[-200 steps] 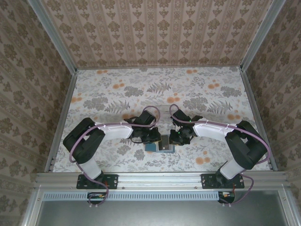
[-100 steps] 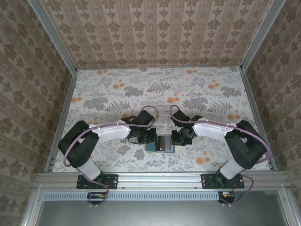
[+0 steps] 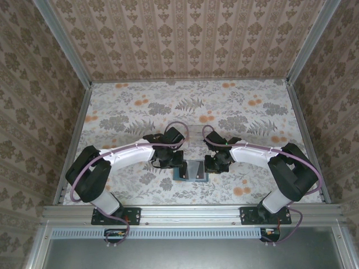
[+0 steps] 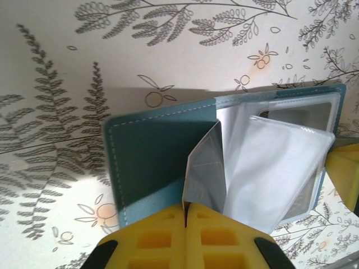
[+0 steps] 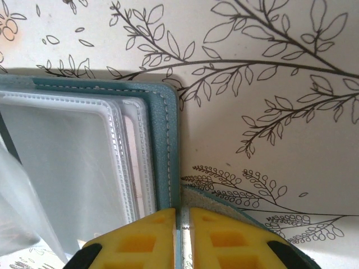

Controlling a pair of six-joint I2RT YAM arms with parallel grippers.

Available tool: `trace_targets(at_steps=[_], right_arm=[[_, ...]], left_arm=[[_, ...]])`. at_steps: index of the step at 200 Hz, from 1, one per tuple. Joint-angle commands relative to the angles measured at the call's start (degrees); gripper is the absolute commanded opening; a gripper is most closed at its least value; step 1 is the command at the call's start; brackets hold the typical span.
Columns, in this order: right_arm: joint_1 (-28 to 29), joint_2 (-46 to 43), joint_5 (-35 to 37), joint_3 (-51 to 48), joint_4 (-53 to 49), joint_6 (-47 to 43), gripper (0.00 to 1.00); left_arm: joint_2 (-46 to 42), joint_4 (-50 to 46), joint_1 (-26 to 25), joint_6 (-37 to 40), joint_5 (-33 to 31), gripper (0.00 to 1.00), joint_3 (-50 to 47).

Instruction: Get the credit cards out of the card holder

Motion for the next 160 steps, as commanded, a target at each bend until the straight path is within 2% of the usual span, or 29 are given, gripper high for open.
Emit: trace_targets(at_steps=[1,47,84,127,160], right_arm=[[0.27,0.34,2.82,0.41,-4.89,-0.43,0.14],[0.89,-4.77,2.55,1.15,-5.59,0.58,0.19],[0.89,-8.41,-3.87,-1.04,2.33,3.42,0.25],[0.97,-5.87,-8.85,-2.83,8.80,5.10,0.31],[1.23,-2.66,-11.16,-4.05,13.17,6.09,0.32]], left_arm=[[-1.00,-4.73,-0.36,1.75,-2.65,0.05,1.53],[-0.52,-2.31,-1.35,0.82,-1.70,0.05,2.42],[-0.07,0.91,-1.53,-0.53,0.16,0.05,2.14],[0.62,0.87,-1.46,-0.79,0.07,0.04,2.01],[0.18,0.74,-1.48,-0.62,-0.06,0.05,1.76]])
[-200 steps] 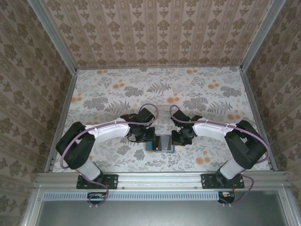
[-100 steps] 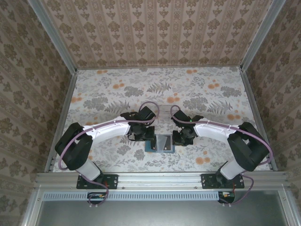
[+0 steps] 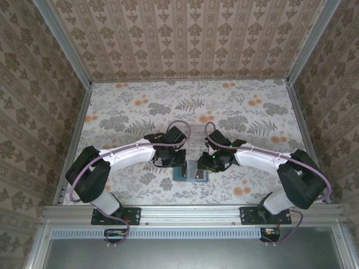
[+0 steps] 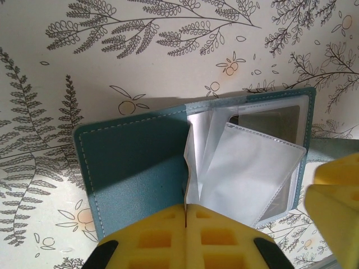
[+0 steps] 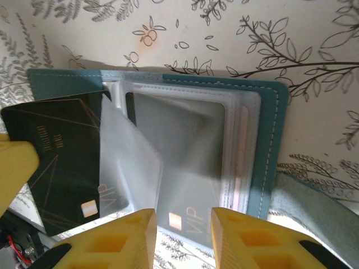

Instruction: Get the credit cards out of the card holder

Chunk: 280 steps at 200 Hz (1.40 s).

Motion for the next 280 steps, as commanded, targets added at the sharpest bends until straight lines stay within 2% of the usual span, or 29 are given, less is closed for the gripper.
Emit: trace_targets(at_steps=[1,34,84,135,180,248,280], right_arm=[[0.49,2.23,-4.05,-1.73,4.96,1.95,0.32],[0.98,3.60,-6.21,-2.76,10.31,3.68,0.27],[1.19,3.76,-5.66,-2.24,10.02,3.23,0.16],[1.20,2.62,1.70,1.19,-0.74,-0.73,0.02],[1.20,4.54,7.99,5.50,-9.63,-4.82,0.01],[1.37,6.87,8.26,7.76,-11.94,-6.25,0.02],[1.33,6.77,8.35,7.69,-11.86,-6.19,0.02]], left_arm=[[0.23,-0.51,-0.36,-0.57,-0.13,0.05,0.55],[0.22,-0.26,-0.33,-0.66,-0.09,0.05,0.42],[-0.06,-0.29,-0.26,-0.66,-0.18,0.04,0.55],[-1.78,-2.48,-0.17,-0.09,-1.47,0.03,0.92],[-2.06,-3.15,0.13,0.52,-1.49,0.03,1.13],[1.49,-1.30,-0.50,1.18,0.72,0.04,3.67],[4.49,-1.25,-1.71,1.69,1.74,0.08,6.23]])
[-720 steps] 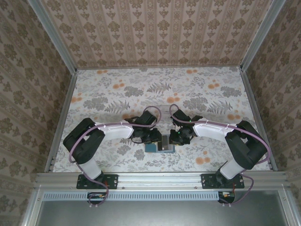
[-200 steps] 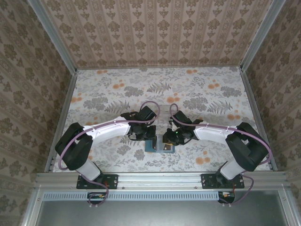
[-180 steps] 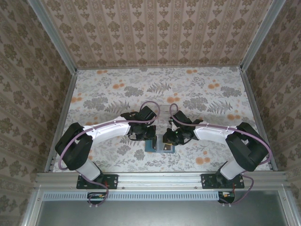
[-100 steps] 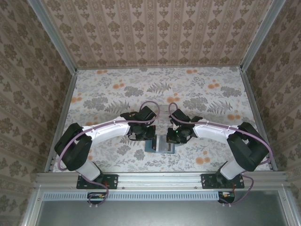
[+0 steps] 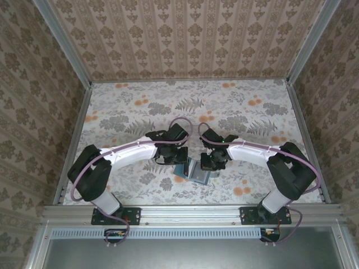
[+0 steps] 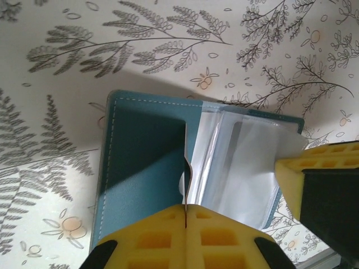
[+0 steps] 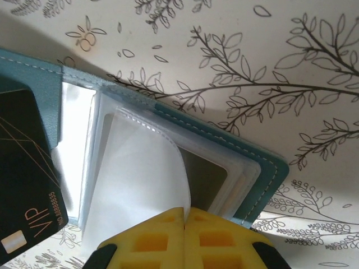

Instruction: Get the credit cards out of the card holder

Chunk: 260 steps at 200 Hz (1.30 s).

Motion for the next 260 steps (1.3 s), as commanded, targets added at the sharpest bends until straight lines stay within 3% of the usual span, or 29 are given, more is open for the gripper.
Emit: trace_targets(at_steps=[1,87,137,203,260], right_arm=[[0.37,0.77,1.48,1.36,-2.33,-0.68,0.02],[0.41,0.75,1.45,0.83,-1.88,-0.47,0.03],[0.43,1.04,1.77,0.95,-1.86,-1.17,0.03],[0.26,5.27,6.52,8.75,-9.30,-7.48,0.04],[0.26,4.50,9.35,11.57,-14.22,-9.15,0.20]], left_arm=[[2.82,-0.45,-1.21,1.42,1.48,0.08,2.60],[4.46,-3.49,-4.06,2.07,1.18,0.16,4.24],[5.22,-4.93,-5.02,2.71,1.17,0.13,4.39],[4.53,-5.21,-5.60,2.11,0.25,0.06,4.07],[3.10,-6.67,-5.04,2.36,-1.85,0.04,5.80]])
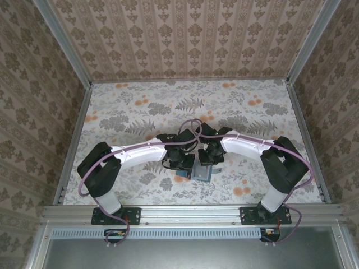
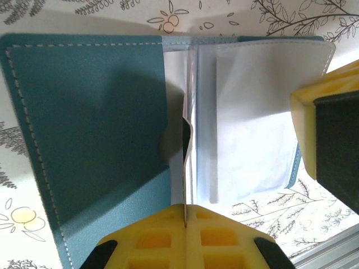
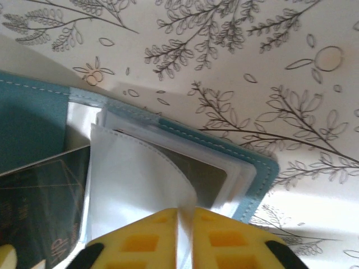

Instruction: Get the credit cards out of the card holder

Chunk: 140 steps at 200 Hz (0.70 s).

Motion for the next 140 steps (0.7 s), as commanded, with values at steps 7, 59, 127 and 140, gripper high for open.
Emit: trace_targets(at_steps=[7,59,127,140], right_arm=[[0.11,-1.48,4.30,1.92,-5.59,-1.71,0.22],[-0.53,-5.96,6.05,0.73,-7.32,-1.13,0.32],[-3.23,-11.98,6.65,-0.97,-9.68,-1.52,0.34],[-4.22,-13.17,6.87,-1.27,-10.35,-1.94,0.35]], left_arm=[[-1.59,-3.23,0.49,0.97,-2.01,0.04,2.83],[-2.72,-4.89,4.18,5.36,-1.53,0.02,4.76],[0.00,-9.08,10.14,21.22,1.72,0.00,14.03],[1.25,-11.31,11.32,24.74,1.66,0.00,17.25]])
